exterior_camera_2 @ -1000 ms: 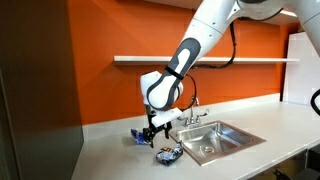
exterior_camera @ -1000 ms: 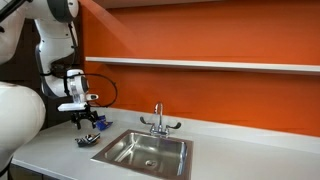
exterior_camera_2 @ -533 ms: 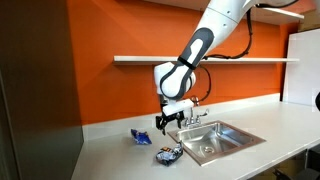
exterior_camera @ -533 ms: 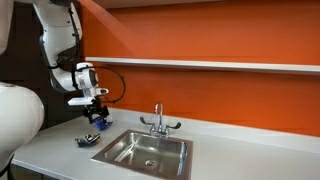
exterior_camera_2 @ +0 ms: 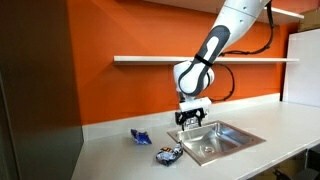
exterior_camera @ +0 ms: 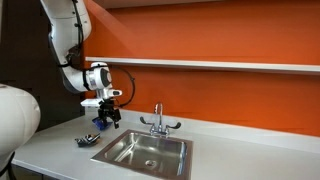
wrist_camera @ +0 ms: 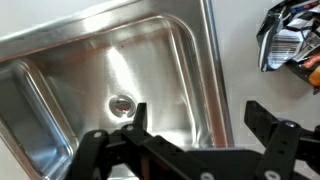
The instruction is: Remove the snack packet from the sink
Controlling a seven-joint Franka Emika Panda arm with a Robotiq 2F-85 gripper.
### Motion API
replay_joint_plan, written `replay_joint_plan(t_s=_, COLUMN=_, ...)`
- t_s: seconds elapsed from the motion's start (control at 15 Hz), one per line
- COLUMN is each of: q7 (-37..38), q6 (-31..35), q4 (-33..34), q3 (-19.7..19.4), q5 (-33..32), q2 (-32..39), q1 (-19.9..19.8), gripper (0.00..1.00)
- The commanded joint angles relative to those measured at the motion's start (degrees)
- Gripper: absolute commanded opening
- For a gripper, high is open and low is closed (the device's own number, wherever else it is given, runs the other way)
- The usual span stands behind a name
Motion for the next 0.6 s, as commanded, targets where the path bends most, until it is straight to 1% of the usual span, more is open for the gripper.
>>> replay_joint_plan(t_s=0.0, q7=4.9, q6=-0.6, q4=-4.0, q3=0.4, q5=-1.6, q2=-4.0, q1=-2.7, gripper=1.00)
replay_joint_plan(t_s=0.13, q7=7.3, q6=-0.1, q4=-5.3, q3=0.4, q5=-1.4, q2=-4.6, q1=-3.8, gripper=1.00)
replay_joint_plan(t_s=0.2, q7=3.9, q6=-0.1, q4=-2.9, q3=1.5, q5=-0.4, q2=-1.9, q1=-4.0, gripper=1.00)
replay_joint_plan(t_s=0.53, q7=5.5, q6=-0.1, q4=-4.1, q3=1.5, q5=-0.3, q2=-2.8, q1=-4.8, gripper=1.00)
